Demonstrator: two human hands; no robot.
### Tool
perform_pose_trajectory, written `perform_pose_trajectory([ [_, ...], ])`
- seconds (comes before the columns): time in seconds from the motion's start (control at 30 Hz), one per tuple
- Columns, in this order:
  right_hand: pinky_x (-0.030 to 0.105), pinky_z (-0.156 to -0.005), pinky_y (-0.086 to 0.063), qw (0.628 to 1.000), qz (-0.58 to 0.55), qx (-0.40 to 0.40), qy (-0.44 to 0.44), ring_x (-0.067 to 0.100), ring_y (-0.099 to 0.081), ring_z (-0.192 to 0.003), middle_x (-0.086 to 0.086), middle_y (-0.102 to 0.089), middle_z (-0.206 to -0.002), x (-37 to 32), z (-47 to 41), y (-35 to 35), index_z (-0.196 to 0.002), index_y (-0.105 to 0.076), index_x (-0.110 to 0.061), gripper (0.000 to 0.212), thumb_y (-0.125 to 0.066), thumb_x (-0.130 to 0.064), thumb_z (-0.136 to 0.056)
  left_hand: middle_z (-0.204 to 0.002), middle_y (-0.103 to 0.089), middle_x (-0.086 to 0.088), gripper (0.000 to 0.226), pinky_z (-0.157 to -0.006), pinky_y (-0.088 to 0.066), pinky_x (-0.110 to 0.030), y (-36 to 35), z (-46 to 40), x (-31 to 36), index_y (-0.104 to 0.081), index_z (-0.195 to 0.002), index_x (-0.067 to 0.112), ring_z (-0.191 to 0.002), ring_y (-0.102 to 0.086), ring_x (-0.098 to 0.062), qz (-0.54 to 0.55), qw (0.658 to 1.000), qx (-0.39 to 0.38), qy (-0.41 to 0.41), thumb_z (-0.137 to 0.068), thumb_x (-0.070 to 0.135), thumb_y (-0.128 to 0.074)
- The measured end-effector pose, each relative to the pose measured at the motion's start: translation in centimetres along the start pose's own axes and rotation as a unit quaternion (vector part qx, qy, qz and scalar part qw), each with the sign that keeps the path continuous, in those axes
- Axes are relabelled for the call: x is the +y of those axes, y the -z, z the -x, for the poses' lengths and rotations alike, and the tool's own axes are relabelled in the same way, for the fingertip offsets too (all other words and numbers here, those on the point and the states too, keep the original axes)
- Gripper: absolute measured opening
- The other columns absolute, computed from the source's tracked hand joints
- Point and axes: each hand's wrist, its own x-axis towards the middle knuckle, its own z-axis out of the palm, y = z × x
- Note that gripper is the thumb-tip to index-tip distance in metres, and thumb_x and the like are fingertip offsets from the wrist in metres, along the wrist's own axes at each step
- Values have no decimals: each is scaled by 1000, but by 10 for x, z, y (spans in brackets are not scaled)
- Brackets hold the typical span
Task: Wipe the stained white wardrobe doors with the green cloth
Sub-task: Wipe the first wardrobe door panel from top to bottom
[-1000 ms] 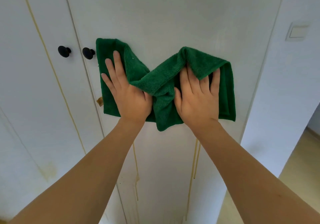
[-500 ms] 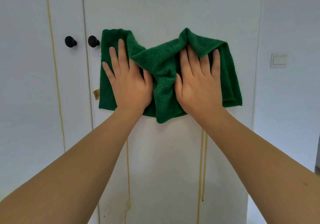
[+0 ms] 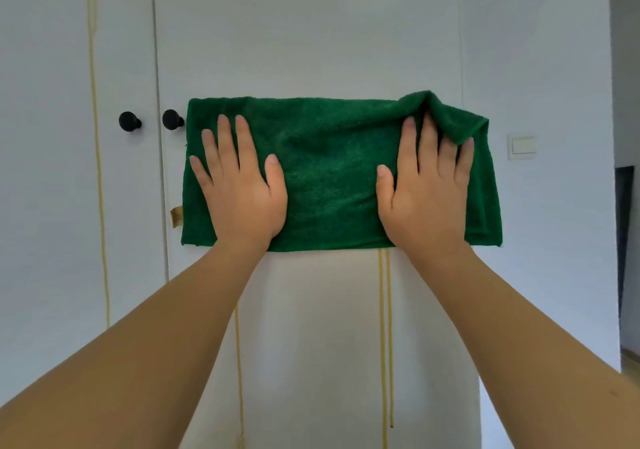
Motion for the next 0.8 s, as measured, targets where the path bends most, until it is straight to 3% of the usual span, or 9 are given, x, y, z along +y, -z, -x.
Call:
perform_pose_trajectory([
  [0.17, 59, -120, -6, 999, 3, -25, -23, 42, -24, -143, 22, -23, -159, -35, 16, -1, -154, -21, -2, 67, -27, -41, -100, -169, -9, -6, 68, -126, -1, -52, -1, 25, 1, -11, -162, 15, -156, -3, -29, 8, 1000, -4, -8, -101, 42, -24],
  [0.3, 59, -120, -7, 998, -8, -45, 40, 41, -28, -142, 22, -31, -156, -62, 26, -1, -152, -27, -1, 62, -25, -38, -102, -169, -10, -5, 65, -126, 1, -50, -3, 74, -25, -19, -161, 15, -156, -3, -28, -1, 994, -53, -93, -100, 37, -24],
  [0.43, 59, -120, -6, 994, 6, -54, 92, 40, -29, -142, 18, -33, -156, -73, 31, -3, -153, -29, -4, 61, -26, -40, -103, -168, -18, -6, 62, -126, 5, -45, -1, 66, -44, -32, -158, 15, -156, -8, -29, -1, 986, -52, -160, -99, 35, -29],
  [0.6, 63, -118, -2, 995, 1, -48, 91, 44, -27, -141, 15, -26, -159, -71, 32, -6, -155, -28, -18, 57, -27, -41, -102, -169, -12, -5, 67, -126, 2, -47, 3, 35, -54, -16, -161, 16, -156, -3, -26, 20, 998, -23, -50, -101, 42, -28],
  [0.8, 68, -115, -1, 997, -9, -59, 49, 47, -24, -142, 18, -19, -161, -85, 44, -7, -157, -21, -18, 60, -27, -42, -102, -169, -13, -8, 71, -126, -1, -48, 1, 43, -51, -16, -161, 13, -156, -6, -29, 41, 997, 6, 69, -97, 43, -26],
])
